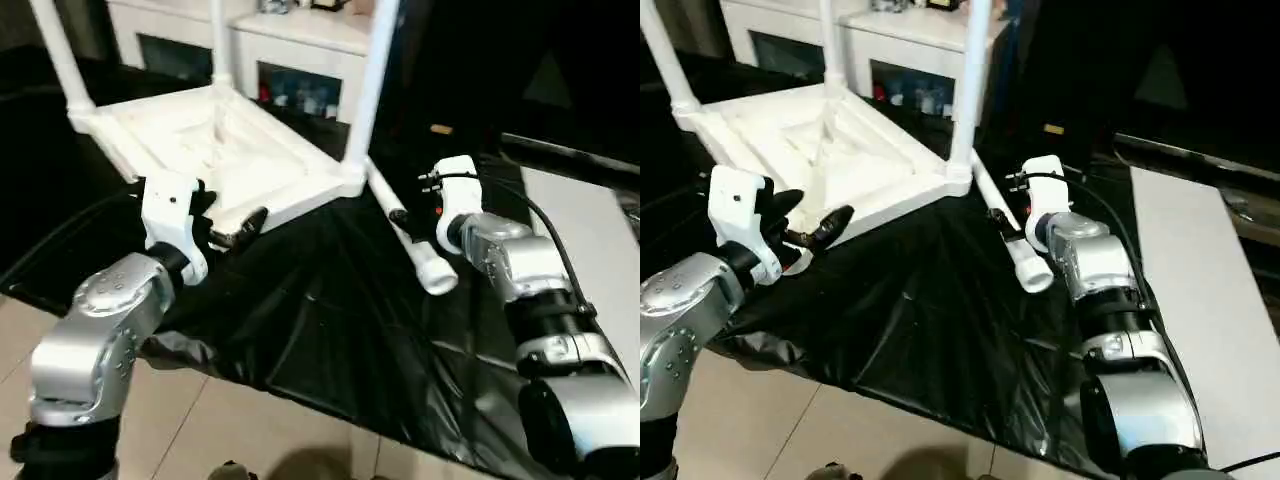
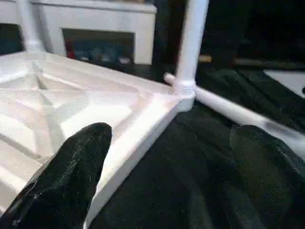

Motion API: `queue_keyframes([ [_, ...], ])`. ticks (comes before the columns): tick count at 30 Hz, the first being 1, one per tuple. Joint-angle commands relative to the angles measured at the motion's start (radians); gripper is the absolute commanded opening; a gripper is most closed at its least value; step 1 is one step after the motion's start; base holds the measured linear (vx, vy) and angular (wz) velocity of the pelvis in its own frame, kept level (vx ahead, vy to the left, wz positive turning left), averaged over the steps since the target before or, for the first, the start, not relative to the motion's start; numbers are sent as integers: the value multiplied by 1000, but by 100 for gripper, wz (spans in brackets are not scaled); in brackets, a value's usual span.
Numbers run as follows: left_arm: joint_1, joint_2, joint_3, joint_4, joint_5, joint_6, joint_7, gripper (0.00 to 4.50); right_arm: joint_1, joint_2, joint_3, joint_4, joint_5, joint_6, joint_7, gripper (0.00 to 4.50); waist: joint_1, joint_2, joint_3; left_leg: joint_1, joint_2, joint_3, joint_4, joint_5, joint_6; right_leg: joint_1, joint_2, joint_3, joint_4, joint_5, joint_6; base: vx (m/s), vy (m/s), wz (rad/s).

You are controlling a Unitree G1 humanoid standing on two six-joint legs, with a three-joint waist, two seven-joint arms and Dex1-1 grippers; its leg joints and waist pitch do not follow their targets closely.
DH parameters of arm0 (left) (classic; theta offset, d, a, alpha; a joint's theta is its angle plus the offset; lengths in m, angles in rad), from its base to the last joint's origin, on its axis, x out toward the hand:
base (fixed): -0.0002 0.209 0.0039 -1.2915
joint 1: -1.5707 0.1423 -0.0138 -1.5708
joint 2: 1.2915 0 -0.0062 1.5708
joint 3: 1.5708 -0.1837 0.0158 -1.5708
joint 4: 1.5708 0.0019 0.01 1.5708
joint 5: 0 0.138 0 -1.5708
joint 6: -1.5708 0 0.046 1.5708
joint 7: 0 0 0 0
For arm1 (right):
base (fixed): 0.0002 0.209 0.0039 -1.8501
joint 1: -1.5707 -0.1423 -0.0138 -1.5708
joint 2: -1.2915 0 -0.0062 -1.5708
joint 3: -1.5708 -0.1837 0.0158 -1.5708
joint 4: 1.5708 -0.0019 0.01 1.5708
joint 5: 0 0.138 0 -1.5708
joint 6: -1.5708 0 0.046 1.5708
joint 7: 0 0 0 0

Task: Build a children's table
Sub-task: Move to table, then pick table leg

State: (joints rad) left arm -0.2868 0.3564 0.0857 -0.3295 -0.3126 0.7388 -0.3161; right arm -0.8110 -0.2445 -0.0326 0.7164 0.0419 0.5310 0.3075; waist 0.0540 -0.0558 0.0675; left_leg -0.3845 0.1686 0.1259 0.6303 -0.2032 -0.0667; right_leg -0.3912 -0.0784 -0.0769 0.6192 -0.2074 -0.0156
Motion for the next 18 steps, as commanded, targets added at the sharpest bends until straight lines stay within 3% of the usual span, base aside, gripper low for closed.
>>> queue_keyframes([
  [1, -9, 29, -57, -17, -5, 0, -62, 447, -37, -6, -6, 72, -16, -48, -16, 450, -8, 23, -57, 24, 44, -20, -102, -479, -84, 28, -74, 24, -110, -551, -45, 0, 0, 0],
  [4, 16, 64, -109, -72, -48, 18, -153, 447, -103, -2, -15, 215, -11, -81, -4, 450, -14, 22, -54, 22, 51, -17, -108, -503, -90, 30, -75, 14, -105, -488, -80, 0, 0, 0],
  [8, 32, 107, -149, -98, -50, 36, -207, 447, -151, 3, -12, 331, -6, -90, 53, 450, -19, 19, -48, 31, 47, -14, -98, -533, -83, 19, -83, 7, -117, -581, -70, 0, 0, 0],
  [9, 35, 113, -153, -104, -56, 40, -215, 447, -159, 4, -13, 351, -4, -93, 68, 450, -22, 12, -47, 29, 47, -14, -97, -535, -81, 20, -85, 1, -121, -611, -58, 0, 0, 0],
  [10, 37, 129, -159, -114, -67, 49, -230, 447, -178, 4, -14, 394, -3, -85, 98, 450, -22, 20, -44, 30, 48, -16, -97, -545, -85, 20, -84, -6, -125, -627, -49, 0, 0, 0],
  [13, 39, 145, -165, -122, -74, 55, -248, 447, -194, 2, -11, 430, -5, -90, 122, 450, -25, 29, -43, 32, 59, -20, -109, -616, -97, 24, -76, -18, -114, -578, -59, 0, 0, 0],
  [14, 42, 152, -165, -131, -84, 63, -259, 447, -202, -3, -3, 449, -10, -85, 143, 450, -25, 17, -42, 33, 61, -18, -112, -625, -96, 24, -75, -20, -115, -575, -59, 0, 0, 0],
  [15, 43, 156, -165, -135, -90, 68, -264, 447, -208, -5, 1, 462, -14, -85, 152, 450, -22, 23, -39, 36, 61, -18, -113, -639, -99, 24, -78, -19, -113, -577, -63, 0, 0, 0],
  [18, 49, 166, -168, -146, -92, 71, -273, 450, -223, -16, 9, 499, -27, -87, 157, 421, -22, 27, -33, 39, 63, -14, -119, -683, -106, 23, -73, -33, -114, -611, -53, 0, 0, 0],
])
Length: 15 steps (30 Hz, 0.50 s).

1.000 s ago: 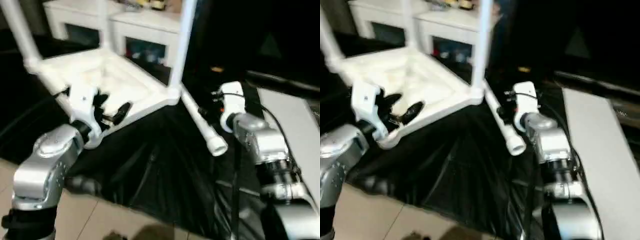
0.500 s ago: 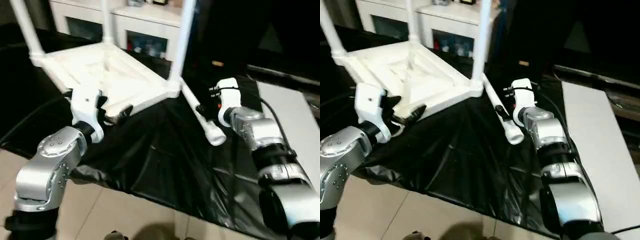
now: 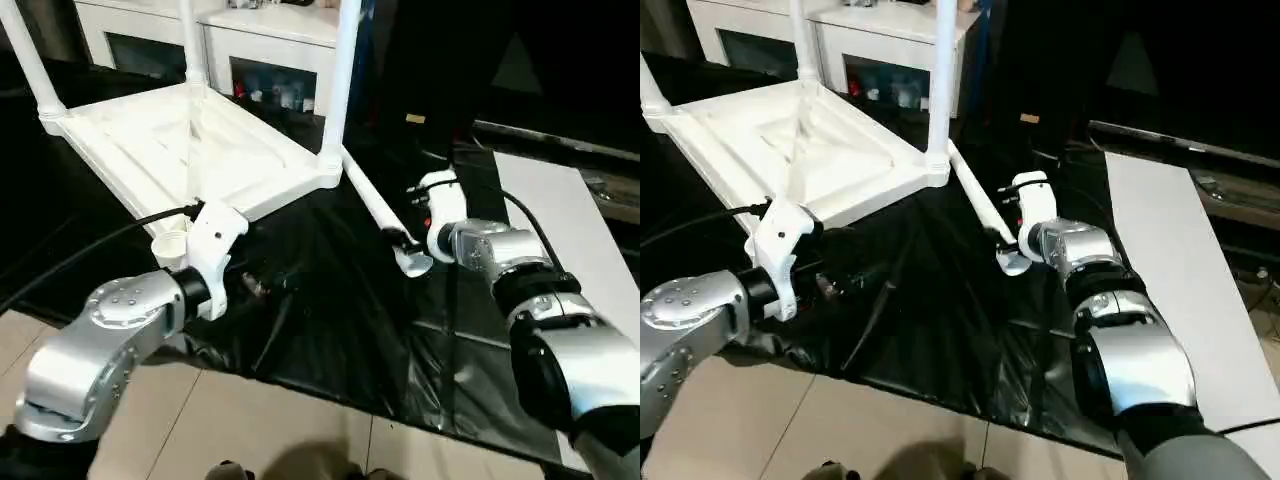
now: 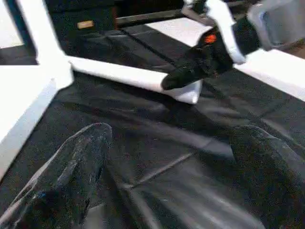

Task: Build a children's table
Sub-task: Pick table leg

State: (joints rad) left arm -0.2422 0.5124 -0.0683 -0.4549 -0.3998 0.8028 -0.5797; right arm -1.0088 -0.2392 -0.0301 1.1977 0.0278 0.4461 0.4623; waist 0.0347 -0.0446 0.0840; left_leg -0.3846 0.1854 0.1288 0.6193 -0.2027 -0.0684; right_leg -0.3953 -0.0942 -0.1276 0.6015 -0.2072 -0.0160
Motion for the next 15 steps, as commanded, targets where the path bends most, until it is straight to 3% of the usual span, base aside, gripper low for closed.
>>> queue_keyframes([
  [1, 5, 10, -15, -20, -4, 6, -10, 450, -27, -22, 7, 21, -14, -2, 2, 421, -2, 20, -47, 27, 52, -15, -127, -715, -106, 39, -47, 11, -77, -596, -49, 0, 0, 0],
  [2, 5, 11, -16, -19, -1, 4, -8, 450, -28, -24, 7, 24, -15, -1, 3, 403, 3, 24, -45, 14, 59, -9, -148, -736, -107, 50, -36, 11, -54, -572, -51, 0, 0, 0],
  [3, 3, 10, -16, -15, 5, 2, -3, 450, -30, -28, 11, 31, -20, 4, 8, 391, 33, 39, -48, -37, 83, 21, -219, -792, -118, 96, -4, 21, 88, -418, -76, -77, -72, 16],
  [4, 1, 10, -16, -12, 7, 3, -1, 450, -31, -30, 16, 39, -25, 5, 16, 382, 86, 10, -49, -53, 89, 69, -238, -721, -75, 92, 5, 85, 164, -364, -45, -77, -72, 16],
  [5, 1, 10, -16, -11, 7, 3, -1, 450, -32, -31, 18, 42, -27, 5, 20, 378, 76, -28, -53, 8, 60, 81, -162, -602, -66, 20, -13, 123, 80, -569, -7, -39, -144, 22],
  [6, -1, 12, -15, -11, 5, 5, -2, 450, -33, -33, 22, 54, -34, 3, 29, 374, 58, -64, -30, 148, 1, 52, 160, -251, -49, -188, -127, 144, -199, -1249, 71, 22, -106, -13],
  [7, -1, 14, -16, -11, 3, 6, -4, 450, -33, -34, 26, 60, -38, 3, 35, 357, 64, -55, -57, -22, -41, -18, 119, -62, -4, 4, -133, 194, -106, -1130, 57, 22, -106, -13],
  [8, -1, 16, -16, -12, 2, 7, -4, 450, -34, -35, 28, 66, -41, 2, 39, 344, 84, -44, -57, -11, -11, -16, 70, -89, -25, 22, -145, 188, -95, -1027, 46, 0, 0, 0],
  [9, -1, 16, -16, -12, 1, 8, -5, 450, -34, -35, 28, 68, -42, 1, 40, 344, 96, -2, -71, 70, 27, -5, -9, -216, -58, -26, -77, 142, -50, -671, -46, -34, -51, 28],
  [10, 1, 20, -25, -20, -4, 17, -11, 450, -32, -35, 32, 80, -49, -2, 47, 336, 57, 13, -82, 68, 39, -6, -55, -270, -81, -15, -12, 102, 9, -257, -152, -34, -51, 28],
  [11, 6, 19, -33, -30, -7, 24, -15, 450, -29, -34, 31, 87, -51, -5, 47, 327, 48, 7, -74, 53, 44, 6, -74, -304, -70, 7, -11, 92, -3, -121, -207, -84, -42, 15],
  [12, 6, 19, -34, -31, -7, 24, -14, 450, -29, -33, 31, 87, -51, -5, 47, 316, 48, 6, -66, 55, 44, 11, -80, -361, -62, 6, -11, 91, -18, -174, -210, -57, 9, 7],
  [13, 10, 16, -38, -38, -7, 25, -11, 450, -28, -33, 29, 89, -49, -8, 44, 305, 42, 0, -56, 71, 36, 18, -71, -468, -55, -5, -16, 87, -51, -366, -181, -57, 9, 7],
  [14, 12, 10, -40, -39, 0, 25, 2, 450, -27, -33, 28, 90, -48, -10, 42, 297, 38, -6, -55, 73, 27, 17, -62, -487, -54, -8, -27, 85, -71, -503, -131, 0, 0, 0],
  [15, 13, 6, -41, -37, 7, 24, 13, 450, -27, -33, 26, 91, -47, -13, 39, 291, 37, -6, -55, 67, 26, 14, -63, -474, -52, -4, -31, 85, -75, -539, -108, 0, 0, 0],
])
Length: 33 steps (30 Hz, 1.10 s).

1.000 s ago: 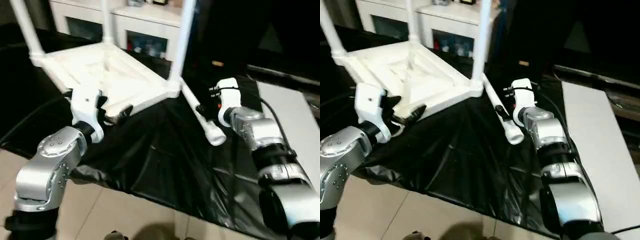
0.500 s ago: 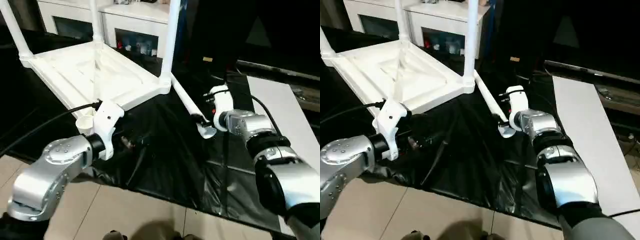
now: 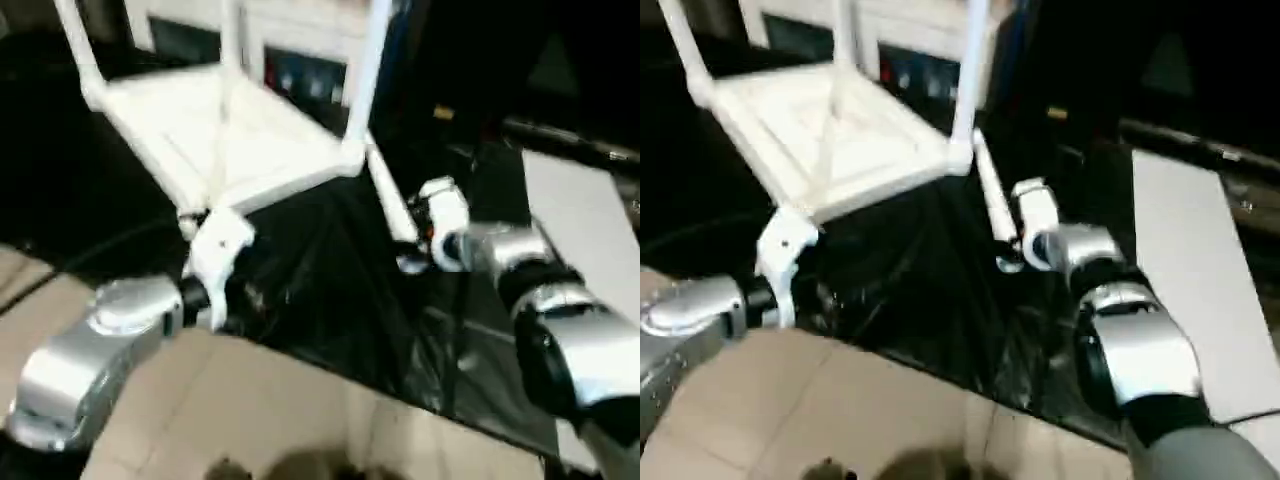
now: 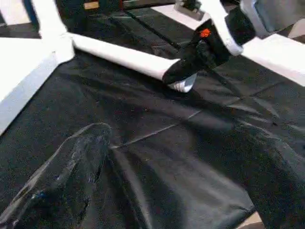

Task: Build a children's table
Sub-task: Pick table leg

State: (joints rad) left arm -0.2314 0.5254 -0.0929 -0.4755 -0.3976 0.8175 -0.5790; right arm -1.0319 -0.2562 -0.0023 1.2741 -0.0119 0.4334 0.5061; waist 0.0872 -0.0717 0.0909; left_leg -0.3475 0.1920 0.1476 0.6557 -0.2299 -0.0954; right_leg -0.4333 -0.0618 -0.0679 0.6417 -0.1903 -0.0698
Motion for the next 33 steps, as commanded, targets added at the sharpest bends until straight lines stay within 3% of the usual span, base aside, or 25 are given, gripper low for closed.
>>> queue_keyframes([
  [1, 3, -10, -18, -14, 12, 6, 20, 450, -3, -16, -7, 15, -6, -3, -11, 283, -16, 20, -63, 18, 21, -10, -102, -414, -23, 42, -71, 22, -122, -605, -15, 0, 0, 0],
  [2, 4, -12, -19, -12, 19, 3, 27, 450, -2, -15, -12, 15, -4, -6, -17, 283, -19, 19, -65, 9, 20, -12, -104, -382, -21, 50, -74, 18, -125, -614, 8, 0, 0, 0],
  [4, 6, -13, -16, -11, 24, 8, 36, 450, -2, -15, -13, 15, -4, -6, -18, 257, -19, 18, -71, 2, 20, -10, -107, -321, -18, 62, -78, 13, -130, -582, 19, 0, 0, 0],
  [6, 4, -11, -11, -4, 25, 12, 42, 450, -1, -16, -16, 20, -3, -8, -16, 248, -24, 21, -70, 0, 24, -6, -110, -288, -14, 67, -78, 3, -134, -540, 5, 0, 0, 0],
  [8, 2, -6, -11, -2, 22, 11, 37, 450, 4, -17, -15, 23, -6, -9, -13, 231, -31, 22, -63, 12, 25, -3, -106, -326, -17, 56, -76, -10, -147, -585, 13, 0, 0, 0],
  [10, 1, 0, -12, -2, 18, 13, 26, 450, 9, -19, -15, 24, -7, -7, -8, 223, -36, 26, -59, 25, 24, -5, -101, -366, -17, 53, -78, -27, -160, -626, 27, 0, 0, 0],
  [11, 0, 0, -12, -2, 18, 12, 25, 450, 10, -19, -17, 24, -5, -8, -11, 209, -45, 27, -57, 26, 28, -9, -101, -406, -14, 60, -76, -49, -171, -640, 46, 0, 0, 0],
  [12, -1, 1, -11, -1, 17, 11, 23, 450, 12, -21, -23, 23, 0, -11, -19, 202, -46, 38, -53, 35, 41, -15, -109, -466, -12, 67, -73, -74, -179, -640, 62, 0, 0, 0],
  [13, -5, -4, 0, 4, 12, 0, 23, 450, 15, -23, -50, 15, 20, -34, -46, 188, -46, 52, -50, 25, 78, -23, -141, -569, -10, 95, -63, -93, -142, -554, 56, 0, 0, 0],
  [14, -7, -12, 16, 8, 3, -9, 24, 450, 17, -24, -76, 9, 43, -40, -64, 188, -36, 61, -45, -11, 117, -29, -187, -642, -13, 127, -54, -79, -48, -442, 30, -59, -50, -7],
  [15, -12, -23, 39, 13, -9, -12, 31, 450, 21, -25, -97, 1, 61, -45, -69, 179, 33, 72, -37, -84, 138, 17, -253, -769, -26, 153, -32, -67, 115, -209, -21, -38, -94, 5],
  [16, -17, -31, 61, 20, -18, -10, 40, 450, 28, -25, -108, -11, 72, -56, -61, 170, 43, 30, -48, -21, 134, 37, -229, -691, 7, 116, -39, 31, 147, -322, 16, -38, -94, 5],
  [17, -17, -31, 62, 20, -18, -10, 41, 450, 28, -25, -109, -12, 73, -57, -59, 155, 43, -9, -56, 46, 83, 38, -135, -599, -17, 47, -59, 68, 40, -578, 64, 56, -153, 11],
  [18, -20, -33, 69, 24, -20, -10, 42, 450, 37, -22, -110, -19, 76, -66, -49, 144, 40, -34, -48, 54, 3, 43, 12, -308, -13, -24, -123, 82, -131, -984, 136, 102, -158, -8],
  [19, -20, -33, 73, 27, -23, -13, 40, 450, 46, -20, -110, -24, 78, -66, -41, 136, 61, -31, -76, -19, 23, 16, -30, -102, -5, 64, -138, 119, -96, -888, 155, 102, -158, -8],
  [20, -20, -32, 73, 28, -25, -15, 36, 450, 58, -16, -104, -31, 76, -71, -27, 131, 73, -19, -74, -22, 24, 14, -45, -50, -18, 54, -122, 101, -90, -813, 142, 79, -117, -6],
  [21, -18, -29, 68, 26, -28, -19, 26, 450, 72, -12, -97, -38, 72, -81, -13, 122, 73, 1, -89, -20, 32, 16, -79, 35, -35, 61, -86, 79, -57, -508, 77, 40, -84, 6],
  [22, -16, -27, 63, 23, -31, -22, 16, 450, 82, -9, -93, -42, 69, -88, -7, 111, 69, 8, -89, -21, 31, 20, -86, 53, -38, 63, -57, 63, -44, -278, 9, 40, -84, 6],
  [23, -15, -25, 58, 20, -32, -23, 9, 450, 87, -7, -91, -44, 67, -94, -5, 100, 66, 14, -85, -24, 32, 21, -93, 17, -52, 64, -54, 62, -44, -231, -24, 0, 0, 0],
  [24, -12, -28, 48, 11, -34, -29, 4, 450, 95, -7, -88, -48, 60, -118, -11, 100, 60, 31, -86, -38, 28, 15, -98, -42, -80, 76, -48, 55, -38, -192, -58, 0, 0, 0],
  [25, -12, -39, 41, 10, -28, -19, 22, 450, 99, -7, -100, -57, 67, -137, -27, 100, 52, 30, -93, -24, 36, 14, -101, -75, -86, 76, -46, 54, -40, -147, -87, 0, 0, 0],
  [26, -12, -48, 39, 9, -23, -12, 37, 450, 102, -8, -110, -64, 74, -150, -38, 100, 44, 32, -94, -29, 38, 12, -107, -75, -91, 86, -43, 48, -40, -112, -107, 0, 0, 0],
  [27, -15, -62, 33, 23, 18, -35, 79, 450, 108, -8, -125, -91, 84, -208, -40, 100, 42, 33, -96, -24, 42, 12, -109, -77, -92, 86, -42, 48, -42, -81, -114, 17, 53, -6],
  [31, -30, -92, 62, 54, 40, -61, 132, 450, 128, -5, -148, -155, 101, -260, -72, 100, 30, 21, -99, -24, 38, 16, -111, -50, -77, 95, -41, 48, -45, -16, -129, 4, 13, -2],
  [33, -34, -108, 82, 71, 52, -75, 161, 450, 149, 0, -154, -203, 109, -280, -76, 100, 24, 18, -96, -25, 36, 19, -110, -55, -70, 96, -42, 52, -47, -28, -121, 0, 0, 0],
])
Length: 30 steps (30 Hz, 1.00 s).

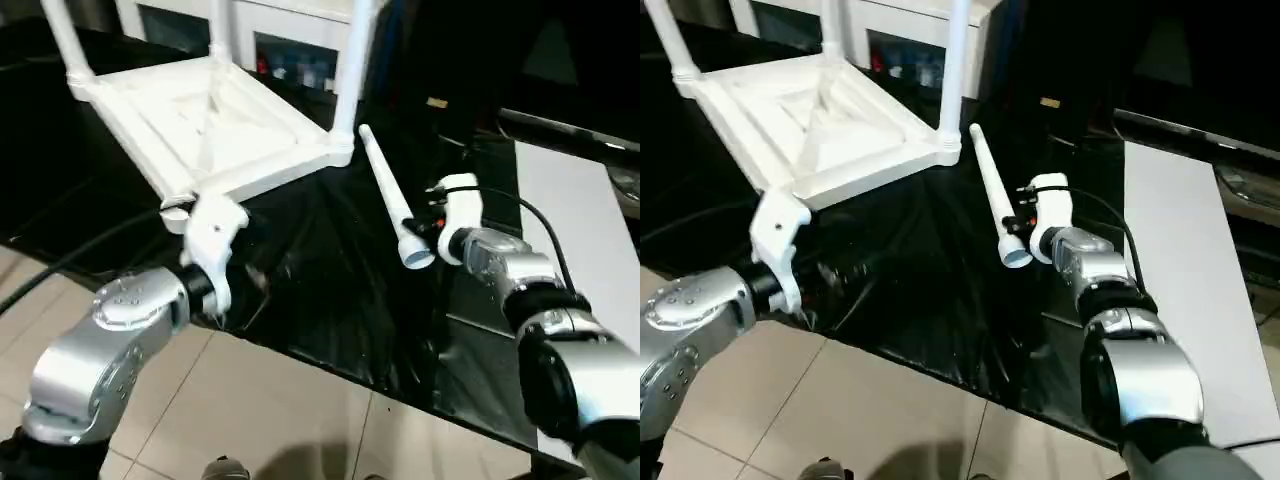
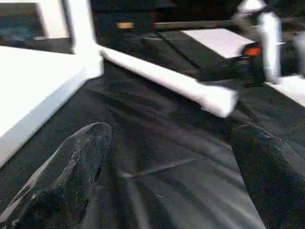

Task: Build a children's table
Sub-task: Pick table leg

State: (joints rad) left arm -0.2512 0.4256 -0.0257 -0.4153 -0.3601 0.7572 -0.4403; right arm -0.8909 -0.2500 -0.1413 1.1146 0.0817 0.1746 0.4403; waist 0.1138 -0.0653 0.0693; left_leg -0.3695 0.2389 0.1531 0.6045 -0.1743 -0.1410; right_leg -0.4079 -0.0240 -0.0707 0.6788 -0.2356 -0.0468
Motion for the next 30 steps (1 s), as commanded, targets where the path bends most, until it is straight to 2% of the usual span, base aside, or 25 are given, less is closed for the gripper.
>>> queue_keyframes([
  [1, -16, -21, 31, 21, 17, -20, 40, 450, 25, -2, -14, -76, 19, -24, -9, 100, -5, 10, -73, -3, -12, 16, -58, -113, -21, 71, -80, 56, -89, -7, -132, 0, 0, 0],
  [2, -16, -21, 31, 21, 17, -20, 40, 450, 25, -2, -14, -76, 19, -24, -9, 100, -5, 10, -73, -3, -12, 16, -58, -113, -19, 71, -81, 57, -91, -15, -127, 0, 0, 0],
  [3, -13, -17, 33, 27, 15, -21, 34, 450, 53, 3, 6, -120, 8, -18, -9, 100, -4, 16, -73, 0, -13, 16, -57, -116, -15, 69, -81, 59, -93, -28, -121, 0, 0, 0],
  [4, -12, -16, 32, 27, 14, -20, 32, 450, 53, 3, 7, -121, 8, -15, -9, 100, -6, 14, -74, 0, -13, 17, -57, -113, -15, 68, -82, 59, -93, -31, -119, 0, 0, 0],
  [5, -10, -9, 20, 20, 5, -13, 11, 450, 54, 3, 18, -119, 4, 1, -4, 100, -5, 19, -73, 2, -13, 18, -56, -120, -15, 65, -82, 59, -95, -42, -122, 0, 0, 0],
  [6, -10, -9, 18, 20, 5, -13, 10, 450, 52, 3, 18, -116, 4, 3, -4, 124, -7, 17, -72, 1, -13, 18, -57, -124, -15, 65, -81, 59, -96, -48, -123, 0, 0, 0],
  [8, -15, 1, -5, 17, 1, -20, -16, 450, 21, -5, 20, -73, -6, 27, -16, 132, -6, 20, -72, 3, -12, 17, -57, -131, -17, 64, -81, 59, -96, -58, -126, 0, 0, 0],
  [10, -19, 20, -29, 11, 0, -27, -49, 450, -14, -9, 14, -37, -9, 32, -23, 162, -6, 22, -71, 5, -11, 18, -57, -146, -21, 61, -82, 60, -97, -78, -132, 0, 0, 0],
  [12, -20, 27, -39, 9, -1, -31, -66, 450, -31, -10, 15, -31, -12, 41, -18, 176, -6, 18, -71, 4, -10, 17, -58, -147, -23, 63, -82, 60, -96, -73, -132, 0, 0, 0],
  [14, -17, 36, -44, 0, -6, -33, -83, 450, -56, -13, 18, -9, -19, 52, -25, 182, -7, 20, -72, 4, -11, 16, -58, -135, -23, 63, -81, 59, -92, -54, -137, 0, 0, 0],
  [15, -12, 61, -56, -19, -17, -20, -114, 450, -105, -21, 29, 40, -30, 77, -27, 206, -8, 17, -72, 4, -10, 16, -58, -137, -24, 63, -82, 58, -92, -57, -140, 0, 0, 0],
  [16, -12, 61, -56, -19, -17, -20, -114, 450, -105, -21, 29, 40, -30, 77, -27, 215, -8, 19, -72, 3, -11, 16, -57, -140, -26, 63, -82, 59, -90, -56, -147, 0, 0, 0],
  [17, -9, 69, -57, -26, -24, -12, -125, 450, -122, -23, 33, 59, -34, 92, -29, 220, -9, 12, -70, 2, -11, 18, -57, -141, -25, 63, -82, 59, -92, -59, -146, 0, 0, 0],
  [18, -5, 77, -58, -32, -29, -6, -132, 450, -133, -24, 37, 72, -37, 102, -26, 220, -8, 17, -69, 2, -10, 17, -58, -138, -27, 63, -83, 60, -90, -57, -145, 0, 0, 0],
  [20, 5, 100, -60, -50, -41, 11, -155, 450, -165, -27, 44, 114, -51, 124, -35, 243, -9, 17, -70, 2, -11, 17, -57, -135, -30, 63, -82, 60, -87, -56, -147, 0, 0, 0],
  [21, 5, 100, -60, -50, -41, 11, -155, 450, -165, -27, 44, 114, -51, 124, -35, 243, -8, 14, -69, 0, -11, 17, -57, -136, -31, 64, -84, 60, -89, -63, -144, 0, 0, 0],
  [27, 7, 135, -72, -65, -48, 36, -186, 450, -205, -25, 50, 163, -69, 149, -47, 300, -3, 15, -70, 1, -10, 18, -58, -130, -36, 64, -85, 60, -87, -49, -140, 0, 0, 0],
  [30, 3, 171, -88, -75, -55, 57, -217, 450, -225, -18, 54, 189, -76, 155, -62, 305, -3, 16, -69, 2, -11, 17, -58, -141, -38, 62, -86, 60, -87, -72, -139, 0, 0, 0],
])
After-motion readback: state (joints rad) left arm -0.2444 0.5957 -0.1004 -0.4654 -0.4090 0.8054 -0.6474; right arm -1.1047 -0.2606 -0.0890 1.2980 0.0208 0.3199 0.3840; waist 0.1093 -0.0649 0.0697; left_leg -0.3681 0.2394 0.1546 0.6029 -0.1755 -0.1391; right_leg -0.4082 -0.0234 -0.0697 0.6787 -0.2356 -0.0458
